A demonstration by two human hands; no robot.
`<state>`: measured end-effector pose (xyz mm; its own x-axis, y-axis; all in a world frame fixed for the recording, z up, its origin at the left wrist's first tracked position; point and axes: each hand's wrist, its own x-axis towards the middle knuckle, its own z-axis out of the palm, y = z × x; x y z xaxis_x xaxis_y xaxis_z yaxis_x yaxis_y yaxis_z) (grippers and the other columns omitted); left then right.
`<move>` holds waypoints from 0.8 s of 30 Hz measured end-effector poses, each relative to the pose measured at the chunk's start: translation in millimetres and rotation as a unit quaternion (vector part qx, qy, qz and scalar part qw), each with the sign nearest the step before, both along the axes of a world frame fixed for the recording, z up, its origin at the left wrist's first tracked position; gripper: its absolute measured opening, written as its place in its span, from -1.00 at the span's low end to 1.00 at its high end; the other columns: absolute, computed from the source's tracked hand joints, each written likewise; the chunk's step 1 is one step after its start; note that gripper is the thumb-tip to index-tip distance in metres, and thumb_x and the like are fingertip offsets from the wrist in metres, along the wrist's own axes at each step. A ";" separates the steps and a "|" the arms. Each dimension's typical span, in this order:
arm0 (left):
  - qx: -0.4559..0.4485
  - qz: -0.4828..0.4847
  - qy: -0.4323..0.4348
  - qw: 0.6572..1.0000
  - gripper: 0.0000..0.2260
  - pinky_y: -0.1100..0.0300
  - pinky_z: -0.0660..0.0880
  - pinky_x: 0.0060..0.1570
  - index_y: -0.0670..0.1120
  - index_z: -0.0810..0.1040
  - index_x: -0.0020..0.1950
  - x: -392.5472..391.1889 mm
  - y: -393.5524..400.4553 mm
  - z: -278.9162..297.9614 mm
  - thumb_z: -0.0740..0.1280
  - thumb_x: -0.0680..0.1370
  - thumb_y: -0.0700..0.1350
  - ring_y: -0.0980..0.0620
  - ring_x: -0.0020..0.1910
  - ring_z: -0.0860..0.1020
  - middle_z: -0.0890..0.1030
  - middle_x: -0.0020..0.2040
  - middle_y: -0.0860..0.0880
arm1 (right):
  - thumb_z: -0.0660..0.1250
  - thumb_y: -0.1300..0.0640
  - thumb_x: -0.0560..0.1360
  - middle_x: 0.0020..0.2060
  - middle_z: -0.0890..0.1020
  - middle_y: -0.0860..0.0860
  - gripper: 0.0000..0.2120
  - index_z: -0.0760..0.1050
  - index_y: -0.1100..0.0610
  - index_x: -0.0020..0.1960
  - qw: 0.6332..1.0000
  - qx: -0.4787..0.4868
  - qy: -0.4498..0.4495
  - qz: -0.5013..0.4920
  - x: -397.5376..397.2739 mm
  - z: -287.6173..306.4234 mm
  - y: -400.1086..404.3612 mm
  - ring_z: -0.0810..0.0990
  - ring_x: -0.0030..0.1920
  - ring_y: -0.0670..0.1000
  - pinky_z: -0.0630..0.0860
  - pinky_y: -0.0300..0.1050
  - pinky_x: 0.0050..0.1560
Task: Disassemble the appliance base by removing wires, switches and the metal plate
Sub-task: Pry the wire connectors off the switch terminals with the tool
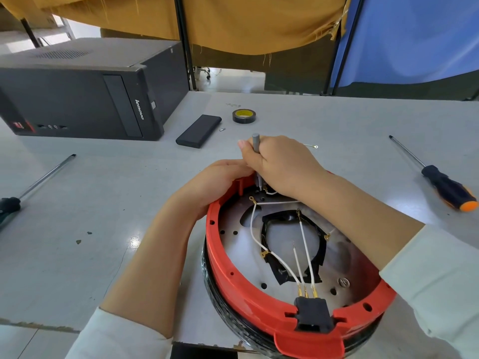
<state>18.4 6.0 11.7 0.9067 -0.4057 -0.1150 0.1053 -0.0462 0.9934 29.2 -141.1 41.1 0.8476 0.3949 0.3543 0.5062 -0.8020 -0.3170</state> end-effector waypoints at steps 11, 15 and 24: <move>-0.064 -0.060 0.026 0.996 -0.72 0.11 0.52 0.15 -0.17 0.56 0.24 2.3 -1.3 -0.8 0.13 0.63 -0.18 -0.11 0.16 0.59 0.62 0.15 -0.17 | 0.14 -0.06 0.59 -0.61 0.50 -0.03 -0.62 0.34 0.11 -0.32 0.984 0.110 0.136 0.043 0.6 16.4 -23.2 0.41 -0.60 -0.16 0.33 -0.39 -0.48; -0.074 -0.058 0.026 0.995 -0.73 0.20 0.56 0.04 -0.09 0.58 0.23 1.4 -0.6 -1.2 0.14 0.63 -0.17 -0.08 0.14 0.60 0.64 0.14 -0.13 | 0.25 -0.02 0.54 -0.57 0.55 -0.03 -0.69 0.34 0.08 -0.32 0.979 0.185 0.081 0.012 -5.6 0.9 -36.5 0.44 -0.55 -0.15 0.41 -0.27 -0.42; -0.076 -0.054 -0.003 0.996 -0.73 0.29 0.54 -0.01 0.03 0.67 0.10 3.6 0.6 -5.0 0.18 0.61 -0.15 -0.01 0.15 0.60 0.65 0.14 -0.06 | 0.38 0.15 0.43 -0.51 0.42 0.16 -0.63 0.24 0.15 -0.40 0.973 0.228 0.012 0.004 -7.5 -9.6 -36.2 0.46 -0.43 0.14 0.32 -0.09 -0.40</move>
<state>22.1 6.7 6.6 0.8572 -0.5135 -0.0398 0.1021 0.0938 0.9903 21.7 -177.3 31.6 0.8550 0.2081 0.4750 0.5006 -0.5702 -0.6514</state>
